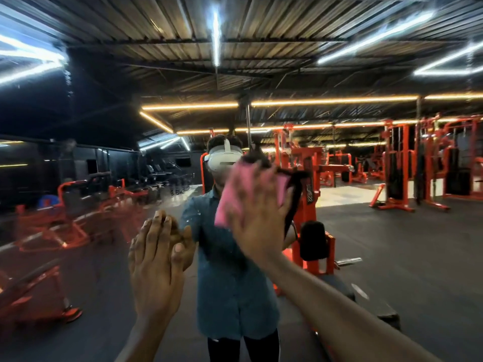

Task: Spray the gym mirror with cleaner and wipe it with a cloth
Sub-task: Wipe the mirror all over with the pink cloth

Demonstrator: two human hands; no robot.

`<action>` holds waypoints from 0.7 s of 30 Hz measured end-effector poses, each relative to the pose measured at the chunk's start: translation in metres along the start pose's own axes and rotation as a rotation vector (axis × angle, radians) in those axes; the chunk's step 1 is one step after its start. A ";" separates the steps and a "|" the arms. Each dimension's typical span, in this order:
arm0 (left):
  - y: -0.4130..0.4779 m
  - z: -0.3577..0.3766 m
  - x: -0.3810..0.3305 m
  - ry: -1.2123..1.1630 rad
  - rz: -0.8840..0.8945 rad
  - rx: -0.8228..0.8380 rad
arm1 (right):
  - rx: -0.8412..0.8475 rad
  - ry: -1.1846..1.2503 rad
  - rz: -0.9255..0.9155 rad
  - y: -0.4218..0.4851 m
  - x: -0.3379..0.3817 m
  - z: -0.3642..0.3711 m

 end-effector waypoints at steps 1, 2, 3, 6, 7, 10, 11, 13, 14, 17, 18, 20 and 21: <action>0.000 -0.001 0.003 0.010 -0.010 0.003 | 0.061 0.010 -0.219 -0.029 0.027 0.011; 0.000 -0.001 0.005 0.012 -0.017 0.010 | 0.113 -0.005 -0.412 -0.061 0.044 0.021; 0.000 -0.001 0.006 0.010 -0.017 0.019 | 0.140 -0.041 -0.540 -0.088 0.049 0.029; 0.001 -0.001 0.004 0.007 -0.015 0.029 | 0.116 -0.089 -0.507 -0.089 0.006 0.030; 0.001 -0.001 0.003 0.007 -0.021 0.026 | 0.085 -0.081 -0.392 -0.071 -0.019 0.025; 0.003 -0.004 0.000 -0.007 -0.033 -0.007 | -0.059 -0.091 0.172 0.005 -0.112 -0.007; 0.004 -0.004 0.000 -0.005 -0.035 -0.017 | -0.111 -0.082 0.365 0.026 -0.136 -0.017; 0.004 -0.004 -0.002 0.008 -0.033 -0.033 | -0.183 -0.030 0.600 0.062 -0.151 -0.032; 0.003 -0.003 -0.003 0.011 -0.030 -0.040 | -0.189 -0.037 0.599 0.077 -0.139 -0.036; 0.004 -0.003 -0.002 0.013 -0.028 -0.058 | -0.154 -0.120 0.160 0.096 -0.045 -0.031; 0.003 -0.003 -0.001 0.012 -0.027 -0.060 | -0.103 -0.104 -0.022 0.082 -0.009 -0.023; 0.002 -0.004 0.000 -0.005 -0.018 -0.058 | 0.014 -0.060 -0.288 0.030 0.038 -0.002; 0.002 -0.004 0.001 -0.014 -0.011 -0.053 | 0.059 -0.060 -0.382 -0.004 0.048 0.009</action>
Point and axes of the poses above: each hand's wrist, its own y-axis towards the middle knuckle, its own z-axis out of the palm, x = y × z, the point moved 10 cm from there along y, towards the middle knuckle, and after that the axes turned 8 degrees about -y, right-handed, at the moved point
